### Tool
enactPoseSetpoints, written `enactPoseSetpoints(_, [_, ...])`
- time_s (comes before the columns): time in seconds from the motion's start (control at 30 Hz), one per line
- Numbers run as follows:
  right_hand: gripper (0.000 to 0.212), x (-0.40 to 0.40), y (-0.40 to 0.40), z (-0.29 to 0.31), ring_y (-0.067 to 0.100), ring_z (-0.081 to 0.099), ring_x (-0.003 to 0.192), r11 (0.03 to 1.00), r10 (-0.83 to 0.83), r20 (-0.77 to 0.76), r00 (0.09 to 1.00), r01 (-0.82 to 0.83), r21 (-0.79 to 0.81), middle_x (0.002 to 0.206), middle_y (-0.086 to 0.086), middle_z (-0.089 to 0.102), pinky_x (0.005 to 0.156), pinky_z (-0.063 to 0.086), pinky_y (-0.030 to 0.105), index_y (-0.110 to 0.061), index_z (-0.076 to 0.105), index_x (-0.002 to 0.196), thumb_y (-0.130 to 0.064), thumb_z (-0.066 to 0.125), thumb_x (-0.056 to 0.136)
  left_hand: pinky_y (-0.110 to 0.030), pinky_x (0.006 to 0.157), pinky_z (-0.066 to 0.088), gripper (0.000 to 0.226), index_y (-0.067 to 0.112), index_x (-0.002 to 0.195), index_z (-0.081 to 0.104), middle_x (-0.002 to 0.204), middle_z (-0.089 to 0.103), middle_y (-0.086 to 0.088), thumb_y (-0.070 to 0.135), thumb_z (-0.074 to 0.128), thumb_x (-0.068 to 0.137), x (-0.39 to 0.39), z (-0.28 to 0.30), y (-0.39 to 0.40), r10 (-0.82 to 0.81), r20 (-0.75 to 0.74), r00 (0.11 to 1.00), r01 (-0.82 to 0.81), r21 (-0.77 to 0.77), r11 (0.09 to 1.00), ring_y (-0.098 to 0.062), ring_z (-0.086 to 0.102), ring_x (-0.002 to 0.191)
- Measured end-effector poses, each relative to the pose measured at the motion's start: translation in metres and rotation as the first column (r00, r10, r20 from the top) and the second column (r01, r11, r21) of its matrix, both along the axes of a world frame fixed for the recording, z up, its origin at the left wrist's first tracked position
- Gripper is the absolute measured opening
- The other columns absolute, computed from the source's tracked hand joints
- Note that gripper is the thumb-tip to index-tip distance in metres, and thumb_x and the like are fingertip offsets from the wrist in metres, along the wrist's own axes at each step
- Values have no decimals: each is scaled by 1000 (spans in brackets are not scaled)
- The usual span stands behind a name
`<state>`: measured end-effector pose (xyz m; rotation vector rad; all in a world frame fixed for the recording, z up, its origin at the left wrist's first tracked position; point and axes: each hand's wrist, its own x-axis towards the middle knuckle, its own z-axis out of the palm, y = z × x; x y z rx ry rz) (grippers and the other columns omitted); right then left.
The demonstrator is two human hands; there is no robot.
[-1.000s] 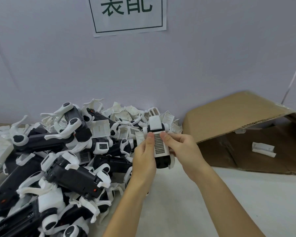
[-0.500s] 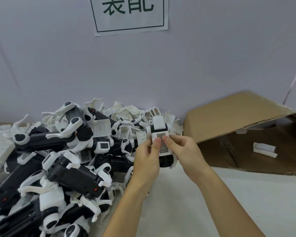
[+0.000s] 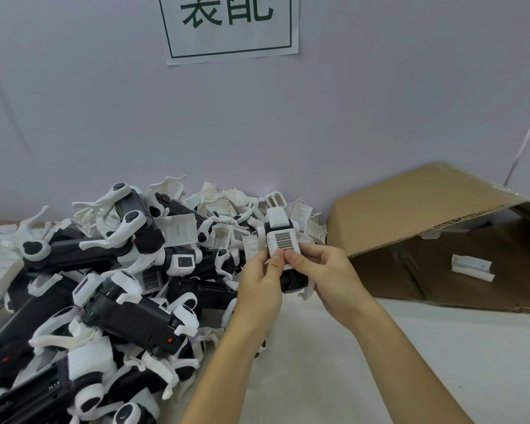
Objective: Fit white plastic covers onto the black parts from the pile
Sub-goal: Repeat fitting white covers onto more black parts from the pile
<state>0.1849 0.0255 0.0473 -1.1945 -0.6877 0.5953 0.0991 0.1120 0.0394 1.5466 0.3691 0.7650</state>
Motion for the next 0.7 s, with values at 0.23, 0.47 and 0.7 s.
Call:
enactPoseSetpoints(0.23, [24, -1, 0, 1, 21, 73, 103, 999, -45, 11, 999, 46, -1, 106, 8, 77, 87, 59, 30, -8, 72, 116, -8, 66, 93, -15, 77, 53, 27, 15, 117, 68, 102, 76, 0, 11, 44, 106, -1, 1, 1, 4, 8, 1000, -4, -1, 1000, -6, 70, 94])
enactPoseSetpoints(0.47, [35, -5, 4, 5, 22, 76, 87, 989, -146, 48, 988, 146, 16, 90, 10, 78, 72, 60, 28, -6, 79, 93, -38, 68, 83, -44, 83, 56, 36, 16, 91, 80, 88, 77, -12, 45, 58, 95, -3, 7, -1, 23, 83, 996, -8, -179, 984, -28, 74, 87])
enactPoseSetpoints(0.7, [25, -7, 8, 4, 22, 76, 84, 984, -173, 69, 982, 169, 60, 87, 9, 78, 69, 59, 23, -3, 79, 90, -25, 67, 91, -36, 63, 52, 48, 13, 73, 77, 72, 72, -16, 54, 56, 86, -5, 8, -3, 119, 123, 985, -109, -91, 990, -19, 65, 65])
